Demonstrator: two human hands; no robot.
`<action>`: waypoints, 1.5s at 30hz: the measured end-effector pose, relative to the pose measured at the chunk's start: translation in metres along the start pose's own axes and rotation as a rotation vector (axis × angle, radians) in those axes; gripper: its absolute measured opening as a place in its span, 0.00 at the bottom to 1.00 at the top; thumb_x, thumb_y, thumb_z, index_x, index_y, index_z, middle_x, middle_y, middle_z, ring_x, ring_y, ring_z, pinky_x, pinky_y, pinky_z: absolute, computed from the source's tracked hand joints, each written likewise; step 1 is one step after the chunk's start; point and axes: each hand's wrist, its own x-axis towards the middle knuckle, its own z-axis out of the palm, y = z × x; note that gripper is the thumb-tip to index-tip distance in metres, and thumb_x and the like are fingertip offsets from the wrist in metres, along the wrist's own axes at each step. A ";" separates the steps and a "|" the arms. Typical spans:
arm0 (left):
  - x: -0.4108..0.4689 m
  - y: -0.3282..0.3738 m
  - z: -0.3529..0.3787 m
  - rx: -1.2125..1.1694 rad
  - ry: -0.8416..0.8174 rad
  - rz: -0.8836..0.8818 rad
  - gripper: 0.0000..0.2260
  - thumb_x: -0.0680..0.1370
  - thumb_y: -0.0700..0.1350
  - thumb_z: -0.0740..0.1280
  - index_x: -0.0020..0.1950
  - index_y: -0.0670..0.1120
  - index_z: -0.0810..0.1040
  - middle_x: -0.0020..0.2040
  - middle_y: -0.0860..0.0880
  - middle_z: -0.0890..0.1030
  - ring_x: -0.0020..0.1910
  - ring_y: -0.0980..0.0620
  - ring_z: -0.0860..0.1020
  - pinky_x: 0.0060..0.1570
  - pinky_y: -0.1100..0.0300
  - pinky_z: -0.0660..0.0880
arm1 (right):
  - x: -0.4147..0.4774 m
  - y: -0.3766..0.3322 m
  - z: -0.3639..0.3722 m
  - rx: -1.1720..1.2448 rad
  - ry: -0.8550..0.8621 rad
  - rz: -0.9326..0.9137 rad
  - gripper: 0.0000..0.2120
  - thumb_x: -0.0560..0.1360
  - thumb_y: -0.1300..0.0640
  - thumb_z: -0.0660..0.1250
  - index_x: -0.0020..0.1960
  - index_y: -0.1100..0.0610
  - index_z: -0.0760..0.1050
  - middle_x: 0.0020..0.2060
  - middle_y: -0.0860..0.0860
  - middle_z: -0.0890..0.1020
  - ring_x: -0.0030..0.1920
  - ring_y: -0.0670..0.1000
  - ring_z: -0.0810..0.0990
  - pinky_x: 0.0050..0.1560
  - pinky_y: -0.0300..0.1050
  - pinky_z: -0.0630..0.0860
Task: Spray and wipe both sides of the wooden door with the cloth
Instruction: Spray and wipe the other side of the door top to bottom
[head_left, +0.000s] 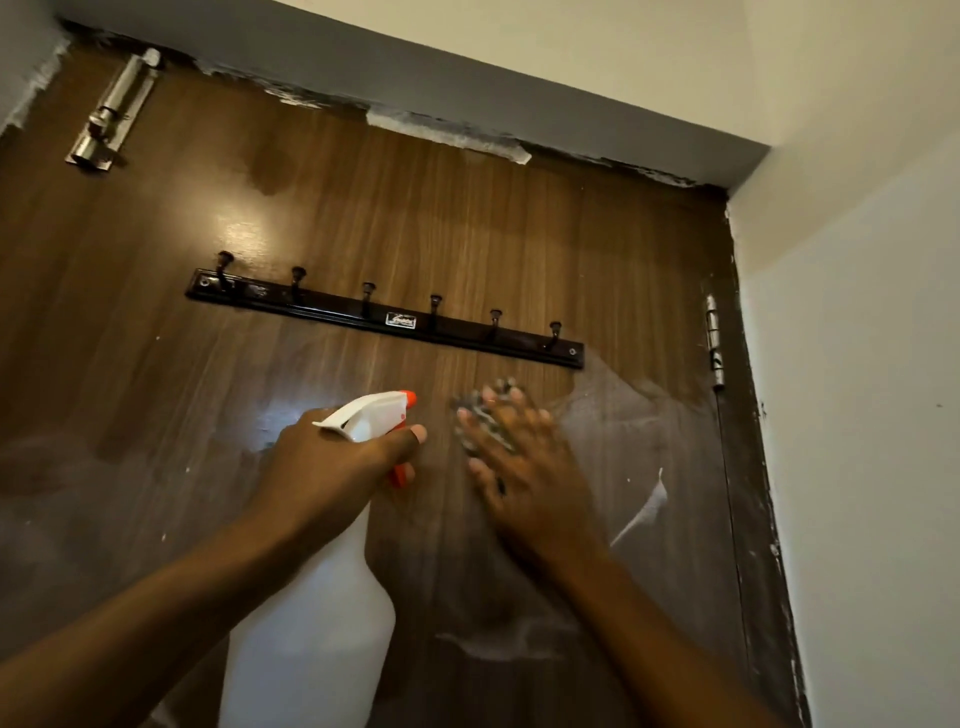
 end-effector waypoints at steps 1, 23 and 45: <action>-0.002 -0.001 0.008 -0.013 -0.019 -0.003 0.41 0.58 0.71 0.70 0.66 0.52 0.73 0.49 0.48 0.83 0.48 0.51 0.81 0.46 0.59 0.77 | -0.013 0.021 -0.003 -0.018 0.020 0.049 0.24 0.83 0.45 0.52 0.79 0.43 0.58 0.81 0.47 0.56 0.81 0.49 0.46 0.79 0.55 0.47; -0.012 0.023 0.117 -0.038 -0.025 0.030 0.36 0.60 0.68 0.71 0.61 0.48 0.76 0.49 0.48 0.82 0.50 0.50 0.79 0.51 0.52 0.77 | -0.046 0.142 -0.033 -0.032 0.020 0.196 0.24 0.83 0.46 0.49 0.80 0.41 0.56 0.81 0.46 0.52 0.81 0.49 0.42 0.80 0.57 0.46; -0.074 0.021 0.141 -0.035 -0.011 -0.036 0.26 0.69 0.60 0.71 0.63 0.50 0.75 0.50 0.50 0.80 0.47 0.55 0.77 0.42 0.63 0.73 | -0.039 0.162 -0.038 0.037 0.084 0.460 0.26 0.83 0.48 0.47 0.81 0.49 0.54 0.81 0.53 0.51 0.81 0.56 0.42 0.80 0.58 0.45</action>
